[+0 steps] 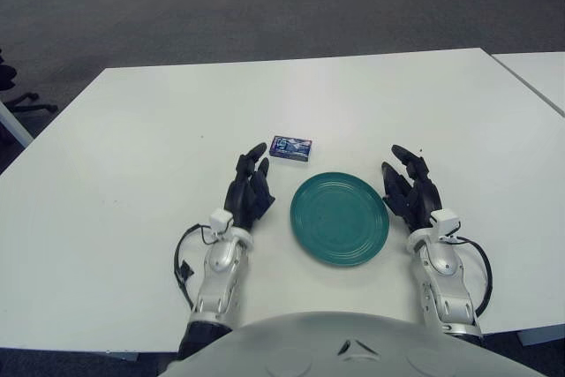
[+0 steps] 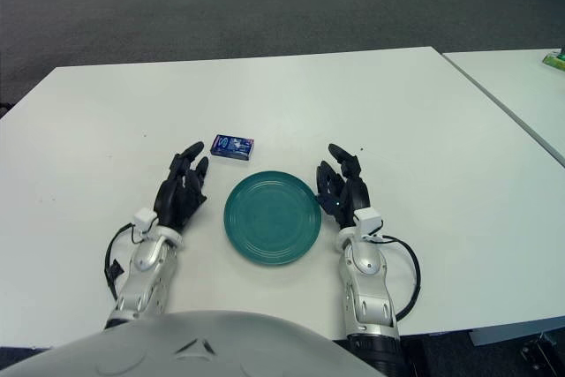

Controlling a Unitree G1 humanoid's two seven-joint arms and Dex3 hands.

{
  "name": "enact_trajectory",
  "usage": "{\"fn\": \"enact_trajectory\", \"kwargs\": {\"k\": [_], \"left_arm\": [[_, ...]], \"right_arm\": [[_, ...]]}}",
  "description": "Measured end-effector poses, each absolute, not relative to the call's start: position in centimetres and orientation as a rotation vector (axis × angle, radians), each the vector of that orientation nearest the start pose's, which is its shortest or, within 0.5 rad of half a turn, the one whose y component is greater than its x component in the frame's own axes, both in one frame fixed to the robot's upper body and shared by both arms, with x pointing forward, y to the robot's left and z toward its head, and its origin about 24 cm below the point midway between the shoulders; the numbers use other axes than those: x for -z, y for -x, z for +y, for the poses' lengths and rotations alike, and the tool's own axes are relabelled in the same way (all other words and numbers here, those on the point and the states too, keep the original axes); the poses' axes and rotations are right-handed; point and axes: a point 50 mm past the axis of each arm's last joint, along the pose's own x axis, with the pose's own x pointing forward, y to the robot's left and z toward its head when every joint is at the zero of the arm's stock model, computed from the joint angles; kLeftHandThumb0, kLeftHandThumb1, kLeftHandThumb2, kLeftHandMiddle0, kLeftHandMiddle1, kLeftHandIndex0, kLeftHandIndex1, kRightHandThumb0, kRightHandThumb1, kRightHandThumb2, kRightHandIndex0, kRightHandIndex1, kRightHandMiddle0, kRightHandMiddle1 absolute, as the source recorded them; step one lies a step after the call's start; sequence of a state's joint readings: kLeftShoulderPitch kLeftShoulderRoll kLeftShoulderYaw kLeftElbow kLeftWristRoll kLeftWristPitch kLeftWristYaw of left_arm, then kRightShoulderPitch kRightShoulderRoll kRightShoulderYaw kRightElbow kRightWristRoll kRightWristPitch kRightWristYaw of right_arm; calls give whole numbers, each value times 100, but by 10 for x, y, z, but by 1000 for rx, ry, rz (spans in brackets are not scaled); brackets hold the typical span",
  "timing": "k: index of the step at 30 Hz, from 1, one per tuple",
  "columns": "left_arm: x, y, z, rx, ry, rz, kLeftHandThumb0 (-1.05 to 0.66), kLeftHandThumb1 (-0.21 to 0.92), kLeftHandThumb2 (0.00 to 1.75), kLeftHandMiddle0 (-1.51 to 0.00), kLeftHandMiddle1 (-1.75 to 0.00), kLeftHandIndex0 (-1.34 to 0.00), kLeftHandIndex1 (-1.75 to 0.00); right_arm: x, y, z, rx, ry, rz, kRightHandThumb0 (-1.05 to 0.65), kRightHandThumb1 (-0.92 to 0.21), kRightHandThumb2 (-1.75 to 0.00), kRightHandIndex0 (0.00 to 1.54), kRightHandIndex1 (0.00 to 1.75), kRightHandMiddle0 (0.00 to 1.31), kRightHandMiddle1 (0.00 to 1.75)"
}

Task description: Put the gum into the plate.

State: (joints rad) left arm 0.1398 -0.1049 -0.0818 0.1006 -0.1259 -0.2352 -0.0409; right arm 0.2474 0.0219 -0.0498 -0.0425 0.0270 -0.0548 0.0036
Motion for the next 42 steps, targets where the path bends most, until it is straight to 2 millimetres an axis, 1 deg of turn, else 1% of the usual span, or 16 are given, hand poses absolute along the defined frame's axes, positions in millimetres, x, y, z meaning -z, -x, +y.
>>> {"fn": "enact_trajectory", "kwargs": {"k": [2,4,6,8,10,14,17,19,21,24,25,27,29,35,38,42], "left_arm": [[-29,-233,120,24,222,-66,-90,92,95,-29,-2,0,-78],[-51,-246,123,3,214,-158,-90,92,95,-30,-2,0,-80],[-72,-258,123,-5,199,-248,-89,92,94,-31,-2,0,-82],[-87,-269,120,2,172,-328,-88,92,92,-33,-3,-1,-84],[-96,-281,116,17,127,-379,-87,92,91,-34,-3,-2,-86],[-105,-305,109,64,3,-420,-85,92,82,-37,-4,-4,-89],[-107,-317,104,134,-150,-450,-87,92,76,-37,-3,-3,-90],[-106,-323,104,203,-308,-476,-89,92,72,-37,-3,-2,-91],[-106,-328,104,257,-458,-493,-94,92,59,-34,-1,-6,-95],[-102,-336,105,309,-673,-498,-97,92,52,-33,-1,-10,-100],[-100,-339,105,330,-733,-493,-100,92,46,-38,-2,-21,-99],[-95,-345,104,389,-863,-482,-100,92,46,-35,-1,-17,-109],[-89,-351,106,456,-964,-450,-100,92,47,-34,0,-15,-114],[-80,-361,103,708,-1181,-358,-99,92,45,-32,0,-10,-128],[-78,-361,97,810,-1217,-352,-98,92,44,-32,0,-10,-130],[-75,-359,91,894,-1233,-341,-98,92,42,-32,0,-9,-132]], "right_arm": [[-2,-199,-172,120,-37,142,-57,-92,-62,46,3,0,75],[-2,-200,-172,119,-37,142,-57,-92,-63,45,3,0,75],[-1,-201,-172,118,-37,142,-57,-92,-63,45,2,0,75],[-1,-203,-172,116,-38,141,-58,-92,-63,44,2,0,75],[-2,-204,-172,115,-37,137,-58,-92,-64,44,2,0,74],[-5,-206,-171,111,-37,119,-58,-92,-60,44,2,0,74],[-6,-206,-171,110,-37,106,-58,-92,-58,45,2,0,75],[-5,-206,-171,110,-39,106,-58,-92,-57,45,2,0,75],[-6,-206,-171,111,-38,97,-56,-92,-56,47,3,0,76],[-6,-206,-171,114,-38,96,-55,-92,-56,47,4,0,77],[-6,-205,-172,117,-38,97,-54,-92,-58,48,4,0,76],[-5,-205,-172,123,-41,101,-53,-92,-59,48,4,0,76],[-5,-205,-172,127,-44,102,-52,-92,-60,49,5,0,77],[-3,-204,-170,150,-62,116,-51,-92,-62,51,6,0,79],[-3,-204,-169,158,-68,117,-51,-92,-63,51,6,0,79],[-2,-203,-169,160,-69,119,-51,-92,-64,51,6,0,79]]}}
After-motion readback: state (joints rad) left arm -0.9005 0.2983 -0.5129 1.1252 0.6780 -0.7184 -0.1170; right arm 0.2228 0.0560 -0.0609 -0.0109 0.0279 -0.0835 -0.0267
